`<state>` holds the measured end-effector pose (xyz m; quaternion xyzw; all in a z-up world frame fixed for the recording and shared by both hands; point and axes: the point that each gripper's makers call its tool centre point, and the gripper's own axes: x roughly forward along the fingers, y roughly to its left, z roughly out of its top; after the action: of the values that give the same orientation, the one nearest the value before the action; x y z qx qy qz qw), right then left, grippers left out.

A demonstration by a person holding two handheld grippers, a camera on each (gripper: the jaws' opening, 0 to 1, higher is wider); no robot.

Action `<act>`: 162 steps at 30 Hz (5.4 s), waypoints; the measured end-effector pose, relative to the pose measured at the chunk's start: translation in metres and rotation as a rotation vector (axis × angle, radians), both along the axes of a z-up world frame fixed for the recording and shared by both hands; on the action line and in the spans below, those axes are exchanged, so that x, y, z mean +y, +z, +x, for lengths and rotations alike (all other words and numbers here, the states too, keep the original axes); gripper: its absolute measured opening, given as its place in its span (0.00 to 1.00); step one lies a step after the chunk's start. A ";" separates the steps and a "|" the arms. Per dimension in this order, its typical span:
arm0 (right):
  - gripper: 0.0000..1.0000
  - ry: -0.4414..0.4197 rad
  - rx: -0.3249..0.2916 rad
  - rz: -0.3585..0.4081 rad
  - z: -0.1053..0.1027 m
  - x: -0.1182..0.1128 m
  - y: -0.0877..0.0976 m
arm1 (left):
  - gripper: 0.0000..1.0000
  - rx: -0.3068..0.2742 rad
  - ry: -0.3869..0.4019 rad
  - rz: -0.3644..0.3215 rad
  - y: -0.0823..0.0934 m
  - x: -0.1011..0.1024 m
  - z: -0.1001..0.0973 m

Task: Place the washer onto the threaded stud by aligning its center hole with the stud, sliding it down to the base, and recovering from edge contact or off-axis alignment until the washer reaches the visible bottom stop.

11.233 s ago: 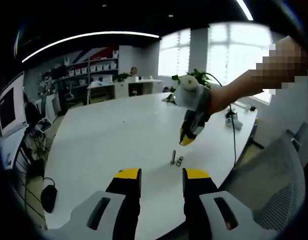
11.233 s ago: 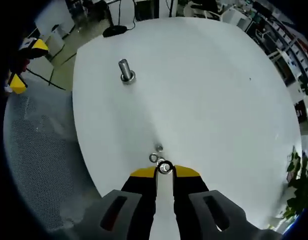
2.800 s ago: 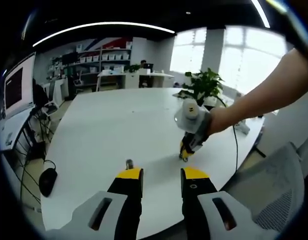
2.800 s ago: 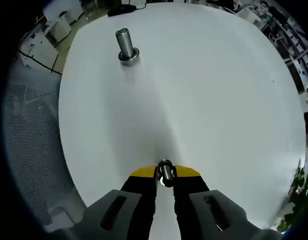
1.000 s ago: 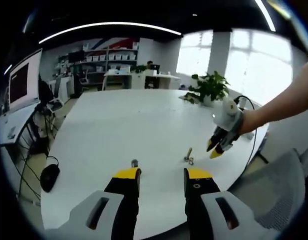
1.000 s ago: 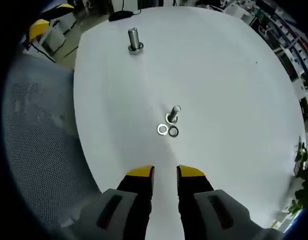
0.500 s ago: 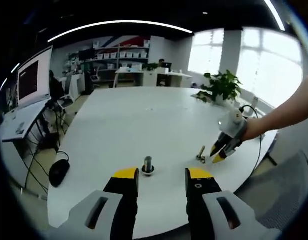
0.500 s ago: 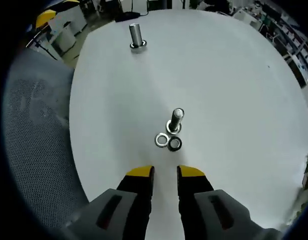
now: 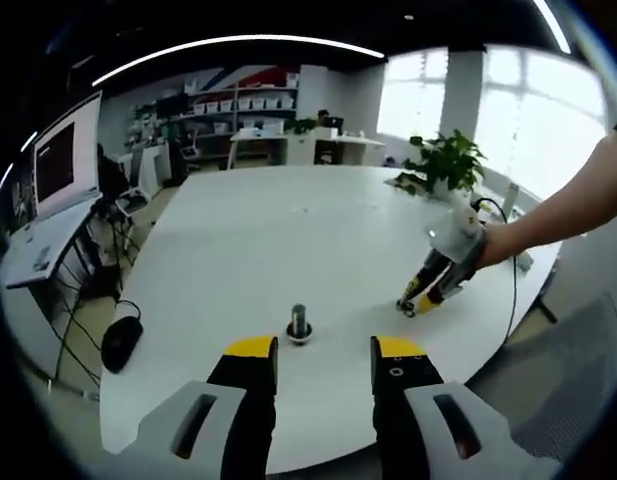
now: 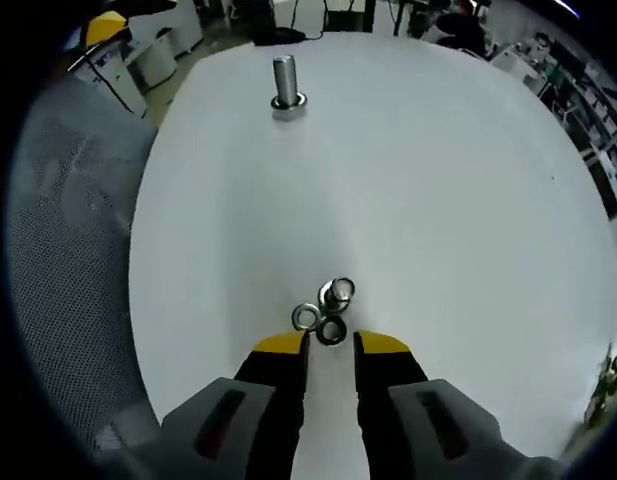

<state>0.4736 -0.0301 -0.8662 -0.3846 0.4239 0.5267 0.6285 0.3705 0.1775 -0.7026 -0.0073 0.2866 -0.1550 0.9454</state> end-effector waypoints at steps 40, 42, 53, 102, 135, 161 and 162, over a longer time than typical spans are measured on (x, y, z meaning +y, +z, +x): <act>0.14 -0.002 0.023 -0.051 0.000 -0.003 -0.003 | 0.35 0.040 0.016 0.022 -0.009 0.006 -0.001; 0.14 -0.022 0.026 -0.044 0.001 -0.004 -0.004 | 0.35 0.043 0.014 0.026 -0.010 0.006 -0.001; 0.14 -0.073 0.029 -0.032 -0.005 -0.013 -0.003 | 0.35 0.033 0.006 0.014 -0.007 0.004 0.000; 0.13 -0.020 -0.069 0.056 0.012 0.020 0.082 | 0.34 -0.015 0.010 -0.052 0.005 0.002 0.002; 0.13 0.084 -0.053 -0.023 0.005 0.022 0.064 | 0.34 0.002 0.017 -0.023 0.000 0.005 0.001; 0.14 0.070 0.015 -0.119 0.003 0.013 0.010 | 0.34 0.025 0.012 -0.018 -0.005 0.004 0.000; 0.14 0.074 0.014 -0.125 0.003 0.013 0.008 | 0.34 0.025 0.013 -0.017 -0.005 0.004 -0.001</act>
<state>0.4767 -0.0173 -0.8580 -0.4349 0.4458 0.5249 0.5802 0.3697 0.1814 -0.7075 -0.0191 0.2972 -0.1514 0.9425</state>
